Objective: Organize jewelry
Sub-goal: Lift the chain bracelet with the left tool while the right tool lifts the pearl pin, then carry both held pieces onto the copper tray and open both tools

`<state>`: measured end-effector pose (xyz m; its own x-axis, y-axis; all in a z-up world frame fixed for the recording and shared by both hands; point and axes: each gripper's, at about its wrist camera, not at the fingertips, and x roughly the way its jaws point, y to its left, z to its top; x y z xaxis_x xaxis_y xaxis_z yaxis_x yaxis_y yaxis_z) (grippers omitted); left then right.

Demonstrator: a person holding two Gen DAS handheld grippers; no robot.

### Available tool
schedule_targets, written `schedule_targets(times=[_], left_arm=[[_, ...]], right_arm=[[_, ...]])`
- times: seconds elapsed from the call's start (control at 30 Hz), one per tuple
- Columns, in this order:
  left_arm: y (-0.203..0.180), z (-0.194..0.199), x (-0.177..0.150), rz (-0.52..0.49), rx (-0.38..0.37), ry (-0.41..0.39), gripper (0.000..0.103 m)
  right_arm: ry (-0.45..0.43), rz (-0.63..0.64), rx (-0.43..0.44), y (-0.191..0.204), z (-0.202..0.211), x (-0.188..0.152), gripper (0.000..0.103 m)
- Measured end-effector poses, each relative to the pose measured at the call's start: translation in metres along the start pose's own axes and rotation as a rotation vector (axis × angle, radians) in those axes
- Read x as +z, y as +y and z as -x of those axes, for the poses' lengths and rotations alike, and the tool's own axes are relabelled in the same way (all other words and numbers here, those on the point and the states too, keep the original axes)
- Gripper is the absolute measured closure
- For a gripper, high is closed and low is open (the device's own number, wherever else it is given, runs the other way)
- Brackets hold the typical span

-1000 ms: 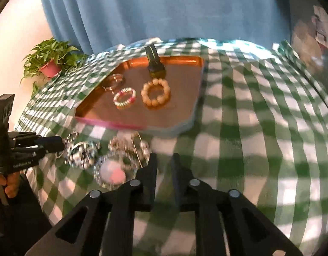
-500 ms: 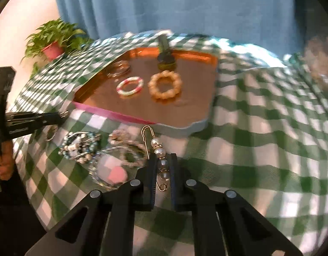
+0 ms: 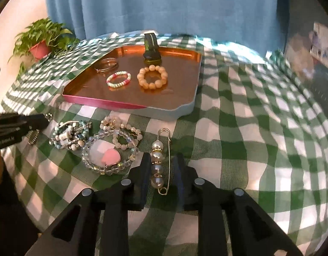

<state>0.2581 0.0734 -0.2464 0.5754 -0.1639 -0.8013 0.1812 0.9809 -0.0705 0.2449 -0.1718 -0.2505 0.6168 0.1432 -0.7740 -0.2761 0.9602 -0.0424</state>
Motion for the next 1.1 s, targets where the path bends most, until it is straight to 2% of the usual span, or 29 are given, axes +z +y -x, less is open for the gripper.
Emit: schedule_targets(times=[0.1, 0.17, 0.23, 0.27, 0.3, 0.4, 0.47, 0.5, 0.63, 0.9, 1.1], left_arm=[[0.005, -0.001, 0.002, 0.036, -0.007, 0.017, 0.096], [0.01, 0.001, 0.003, 0.094, -0.044, 0.044, 0.096], [0.006, 0.008, 0.003, 0.108, -0.019, 0.031, 0.096], [0.003, 0.012, 0.003, 0.104, 0.001, 0.03, 0.096], [-0.001, 0.018, 0.003, 0.102, -0.002, 0.031, 0.096], [-0.012, 0.032, 0.002, 0.089, -0.015, 0.013, 0.096], [-0.019, 0.04, 0.0, 0.081, -0.019, 0.011, 0.096], [-0.022, 0.044, -0.001, 0.097, -0.044, 0.013, 0.096], [-0.031, 0.066, -0.007, 0.113, -0.063, -0.005, 0.096], [-0.047, 0.109, -0.007, 0.09, -0.049, -0.043, 0.096], [-0.052, 0.144, 0.011, 0.104, -0.036, -0.131, 0.096]], right_arm=[[-0.003, -0.023, 0.008, -0.004, 0.001, 0.0, 0.087], [-0.004, -0.059, 0.02, -0.009, 0.001, 0.001, 0.088], [-0.006, -0.079, 0.018, -0.012, 0.003, 0.001, 0.089], [-0.03, -0.082, 0.01, -0.013, 0.009, 0.002, 0.101], [-0.042, -0.088, 0.006, -0.013, 0.014, 0.002, 0.103], [-0.054, -0.125, 0.001, -0.015, 0.024, -0.001, 0.103], [-0.042, -0.099, -0.019, -0.01, 0.022, -0.004, 0.103], [-0.036, -0.087, -0.036, -0.008, 0.02, -0.005, 0.103], [-0.058, -0.054, -0.025, -0.004, 0.028, -0.009, 0.103], [-0.095, -0.112, -0.004, -0.004, 0.069, -0.016, 0.103], [-0.128, -0.158, 0.007, 0.004, 0.104, -0.006, 0.103]])
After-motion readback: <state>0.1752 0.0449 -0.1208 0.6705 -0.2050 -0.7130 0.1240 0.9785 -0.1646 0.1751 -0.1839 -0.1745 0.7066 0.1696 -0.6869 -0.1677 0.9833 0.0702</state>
